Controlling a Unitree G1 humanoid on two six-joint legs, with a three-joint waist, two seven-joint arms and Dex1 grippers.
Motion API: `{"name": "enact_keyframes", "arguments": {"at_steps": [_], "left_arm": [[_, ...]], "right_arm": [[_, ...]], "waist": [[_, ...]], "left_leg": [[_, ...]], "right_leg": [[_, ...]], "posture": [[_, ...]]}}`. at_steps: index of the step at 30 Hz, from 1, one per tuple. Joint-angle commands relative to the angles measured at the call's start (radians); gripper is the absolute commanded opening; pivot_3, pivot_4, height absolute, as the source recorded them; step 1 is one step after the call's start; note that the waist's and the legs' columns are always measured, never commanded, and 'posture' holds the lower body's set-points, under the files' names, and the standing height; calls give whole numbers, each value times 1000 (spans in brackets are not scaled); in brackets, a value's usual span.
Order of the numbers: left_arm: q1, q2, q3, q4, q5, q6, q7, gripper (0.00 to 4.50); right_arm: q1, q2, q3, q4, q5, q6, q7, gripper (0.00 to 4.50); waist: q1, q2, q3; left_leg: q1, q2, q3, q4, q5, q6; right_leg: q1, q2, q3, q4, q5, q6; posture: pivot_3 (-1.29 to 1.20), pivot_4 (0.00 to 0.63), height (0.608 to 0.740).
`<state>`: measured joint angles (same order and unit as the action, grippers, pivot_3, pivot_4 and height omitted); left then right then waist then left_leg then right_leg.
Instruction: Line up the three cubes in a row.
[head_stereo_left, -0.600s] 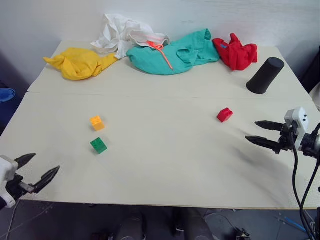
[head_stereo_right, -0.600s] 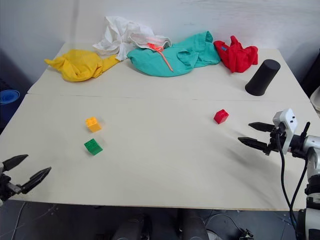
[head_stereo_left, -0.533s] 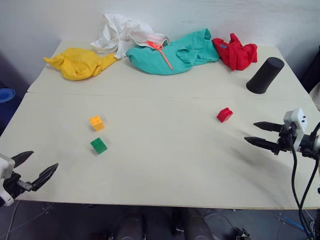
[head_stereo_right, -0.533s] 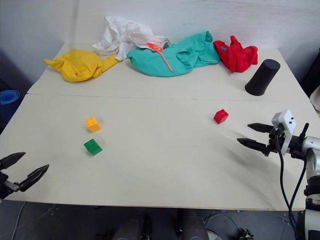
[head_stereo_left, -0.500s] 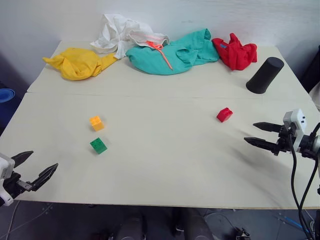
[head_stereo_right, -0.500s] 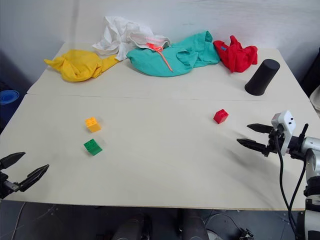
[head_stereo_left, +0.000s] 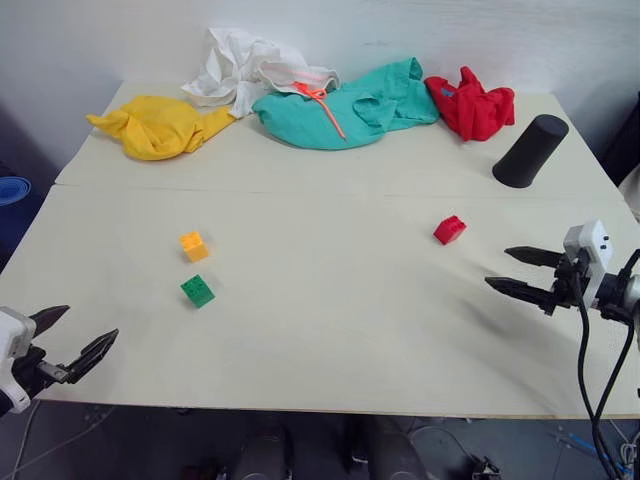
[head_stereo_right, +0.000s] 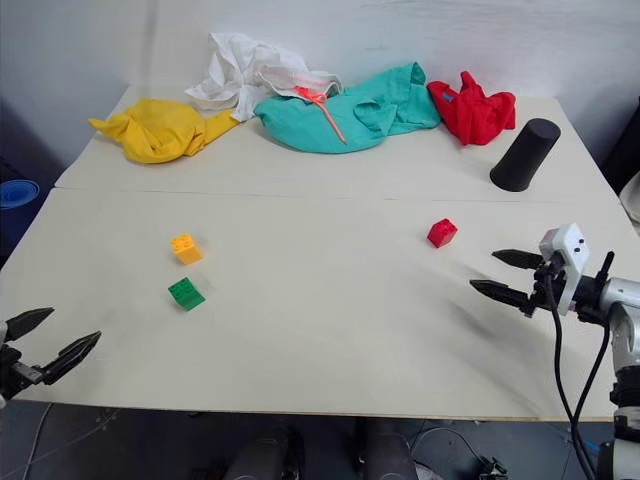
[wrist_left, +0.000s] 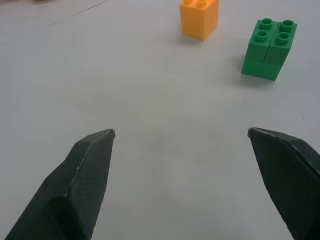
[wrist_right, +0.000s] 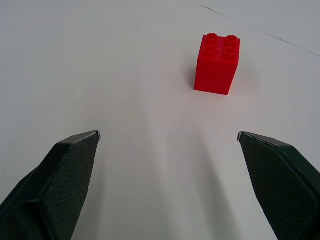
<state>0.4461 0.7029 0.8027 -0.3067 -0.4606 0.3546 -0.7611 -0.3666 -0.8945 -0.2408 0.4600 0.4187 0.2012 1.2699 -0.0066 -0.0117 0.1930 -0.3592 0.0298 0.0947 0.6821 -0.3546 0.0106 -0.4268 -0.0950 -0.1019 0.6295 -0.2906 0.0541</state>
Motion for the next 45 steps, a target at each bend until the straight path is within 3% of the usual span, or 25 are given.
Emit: {"name": "enact_keyframes", "arguments": {"at_steps": [1,9,13,24,30,32,34,38,42,45], "left_arm": [[-31,34,-14,-82,-56,54,-4,4482],[-281,151,-214,-253,-234,235,-25,4482],[-515,205,-372,-276,-351,317,-53,4482],[-876,188,-600,-230,-368,369,-60,4482],[-919,189,-628,-219,-352,368,-80,4500],[-923,193,-627,-216,-351,368,-87,4500],[-927,196,-625,-209,-349,367,-95,4500],[-933,200,-634,-198,-343,365,-113,4500],[-901,225,-670,-214,-328,356,-181,4500],[-874,250,-701,-221,-293,326,-235,4500]], "right_arm": [[-3,1,-24,-83,18,12,-22,4500],[-179,86,25,-43,-56,67,-221,4500],[-298,169,83,34,-122,43,-315,4500],[-406,307,120,247,-202,21,-470,4500],[-403,336,122,263,-226,26,-513,2712],[-397,337,121,257,-221,26,-498,1926],[-383,336,118,227,-209,32,-472,1490],[-325,322,119,56,-130,61,-311,1524],[-146,209,228,-359,-11,136,9,1524],[-65,156,270,-540,41,172,86,1524]], "waist": [[0,0,0],[-1,0,0],[-3,2,-1],[-19,2,0],[-21,3,1],[-21,3,1],[-21,3,1],[-19,3,1],[-12,4,1],[-4,4,1]], "left_leg": [[0,0,0,0,0,0],[0,0,0,0,2,-2],[-1,0,0,-1,4,-3],[-2,-1,1,1,6,-3],[-1,-1,1,1,8,-4],[-2,-1,1,1,8,-4],[-2,-1,1,1,8,-4],[-2,-1,0,1,8,-4],[-3,-1,-1,1,8,-4],[-2,0,-1,1,7,-4]], "right_leg": [[0,0,0,0,0,0],[0,0,1,1,1,-1],[-1,1,0,0,1,-1],[-1,2,0,7,1,-1],[-2,3,1,8,1,0],[-2,3,0,8,1,0],[-1,3,1,8,1,0],[-1,3,0,8,1,0],[-2,3,0,7,1,0],[-1,5,0,6,1,0]], "posture": [[0,150,740],[0,150,740],[0,150,740],[0,150,740],[0,150,740],[0,150,740],[0,150,740],[0,150,740],[0,150,740],[0,150,740]]}}
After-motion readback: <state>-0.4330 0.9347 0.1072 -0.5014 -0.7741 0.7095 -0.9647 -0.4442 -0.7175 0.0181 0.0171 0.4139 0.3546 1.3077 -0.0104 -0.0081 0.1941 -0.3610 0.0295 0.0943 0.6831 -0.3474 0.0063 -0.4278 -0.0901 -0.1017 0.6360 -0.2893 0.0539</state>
